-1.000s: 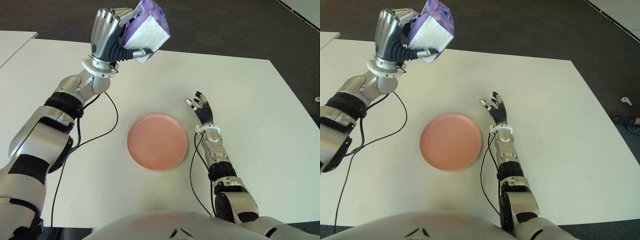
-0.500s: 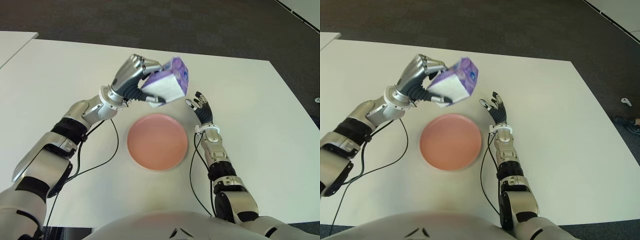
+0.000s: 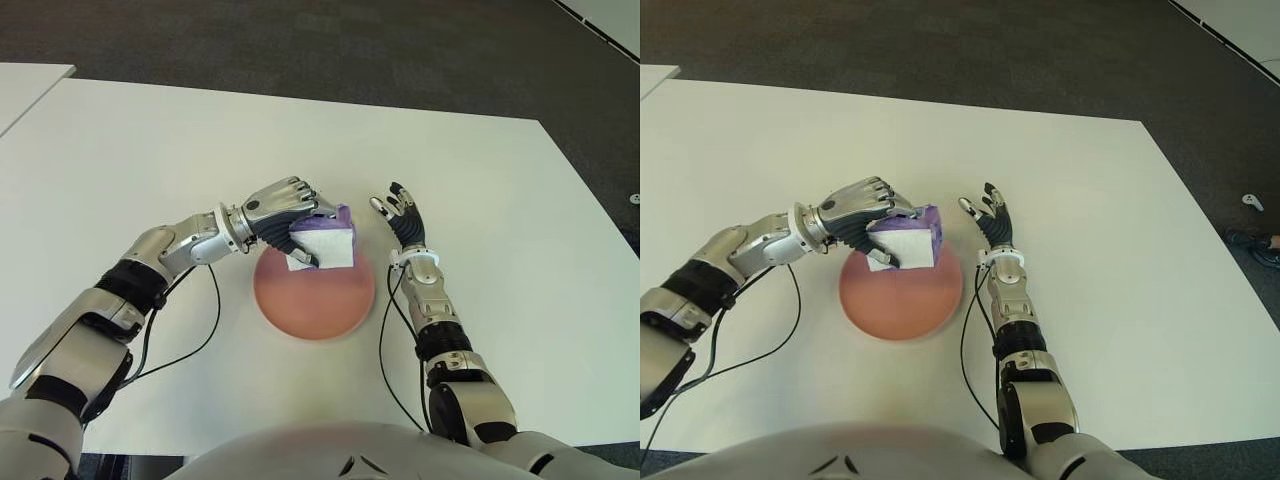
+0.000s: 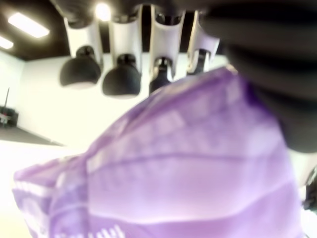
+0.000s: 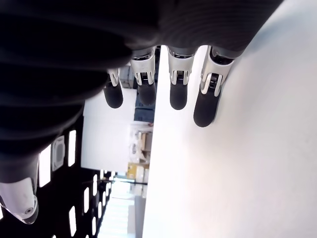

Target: Put the tissue paper into the plate.

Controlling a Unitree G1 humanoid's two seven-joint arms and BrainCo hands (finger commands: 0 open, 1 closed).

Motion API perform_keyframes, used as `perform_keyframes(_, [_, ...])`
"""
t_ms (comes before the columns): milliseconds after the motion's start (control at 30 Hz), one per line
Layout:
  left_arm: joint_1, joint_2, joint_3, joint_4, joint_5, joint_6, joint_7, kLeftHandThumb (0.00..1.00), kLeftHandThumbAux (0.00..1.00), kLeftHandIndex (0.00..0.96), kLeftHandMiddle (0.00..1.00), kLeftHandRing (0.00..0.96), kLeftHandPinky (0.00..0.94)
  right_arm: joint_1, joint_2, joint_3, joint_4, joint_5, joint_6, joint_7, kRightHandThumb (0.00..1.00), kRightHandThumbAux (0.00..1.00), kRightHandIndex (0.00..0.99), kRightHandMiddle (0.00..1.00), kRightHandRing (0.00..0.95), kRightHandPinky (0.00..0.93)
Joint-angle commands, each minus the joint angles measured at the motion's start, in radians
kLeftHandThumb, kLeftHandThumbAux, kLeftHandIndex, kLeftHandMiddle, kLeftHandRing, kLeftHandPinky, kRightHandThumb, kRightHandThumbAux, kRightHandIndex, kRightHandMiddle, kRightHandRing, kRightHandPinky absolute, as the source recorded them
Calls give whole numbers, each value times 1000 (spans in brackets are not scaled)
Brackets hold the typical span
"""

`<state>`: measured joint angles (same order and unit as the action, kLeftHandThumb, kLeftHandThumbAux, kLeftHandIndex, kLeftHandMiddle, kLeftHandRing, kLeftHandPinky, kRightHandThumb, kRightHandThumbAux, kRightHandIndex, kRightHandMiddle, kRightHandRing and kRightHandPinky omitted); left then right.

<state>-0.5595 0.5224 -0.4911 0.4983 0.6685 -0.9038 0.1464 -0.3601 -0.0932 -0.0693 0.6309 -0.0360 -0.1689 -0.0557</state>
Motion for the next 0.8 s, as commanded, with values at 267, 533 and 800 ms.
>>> perform_keyframes(267, [84, 5, 38, -143, -111, 171, -271, 748, 698, 443, 831, 841, 831, 33, 10, 2, 44, 8, 37, 11, 157, 568, 98, 97, 89, 128])
perform_keyframes(533, [144, -31, 67, -194, -193, 278, -355, 777, 704, 367, 832, 844, 844, 34, 10, 3, 45, 8, 36, 12, 155, 562, 97, 98, 90, 130])
perform_keyframes(800, [282, -122, 91, -326, -96, 465, -265, 677, 699, 335, 654, 683, 727, 35, 10, 3, 43, 7, 37, 11, 150, 555, 95, 97, 89, 125])
